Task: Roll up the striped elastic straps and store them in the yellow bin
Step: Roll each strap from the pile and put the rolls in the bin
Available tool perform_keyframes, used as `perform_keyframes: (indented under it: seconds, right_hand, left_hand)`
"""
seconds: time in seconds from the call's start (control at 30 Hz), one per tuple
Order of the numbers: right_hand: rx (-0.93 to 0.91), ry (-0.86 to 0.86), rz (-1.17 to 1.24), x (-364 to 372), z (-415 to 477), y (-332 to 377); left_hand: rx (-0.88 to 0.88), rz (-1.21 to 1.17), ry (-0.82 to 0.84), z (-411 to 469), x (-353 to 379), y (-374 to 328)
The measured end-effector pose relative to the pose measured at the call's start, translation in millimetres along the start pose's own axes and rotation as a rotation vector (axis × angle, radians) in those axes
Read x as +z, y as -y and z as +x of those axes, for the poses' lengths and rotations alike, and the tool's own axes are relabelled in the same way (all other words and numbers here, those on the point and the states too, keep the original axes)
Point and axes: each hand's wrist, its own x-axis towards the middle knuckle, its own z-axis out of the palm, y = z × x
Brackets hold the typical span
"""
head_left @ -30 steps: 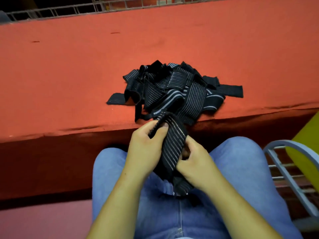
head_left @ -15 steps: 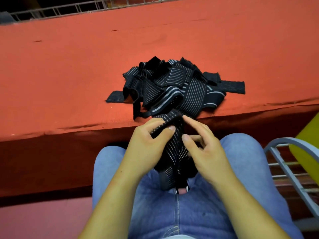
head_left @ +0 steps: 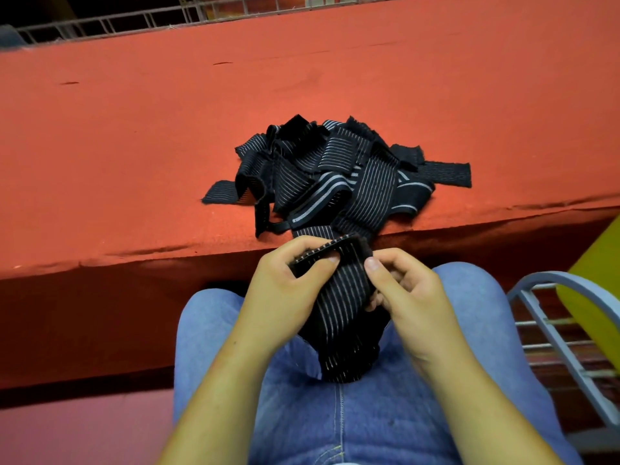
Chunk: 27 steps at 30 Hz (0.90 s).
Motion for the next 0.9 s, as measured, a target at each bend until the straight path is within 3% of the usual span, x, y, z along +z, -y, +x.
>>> perform_keyframes:
  seconds: [0.4,0.67,0.9]
  right_hand:
    - [0.056,-0.089,0.039,-0.8,-2.5,5.7]
    - [0.057,-0.192,0.105,-6.3,0.8,7.3]
    - [0.099,-0.163,0.326,-4.4,-0.2,17.9]
  left_hand:
    - [-0.011,-0.092,-0.003,-5.6,2.0,-2.2]
    - [-0.012,-0.159,-0.093,-6.4,0.1,-9.4]
    - [-0.014,-0.119,-0.034,-8.2,-0.4,-10.8]
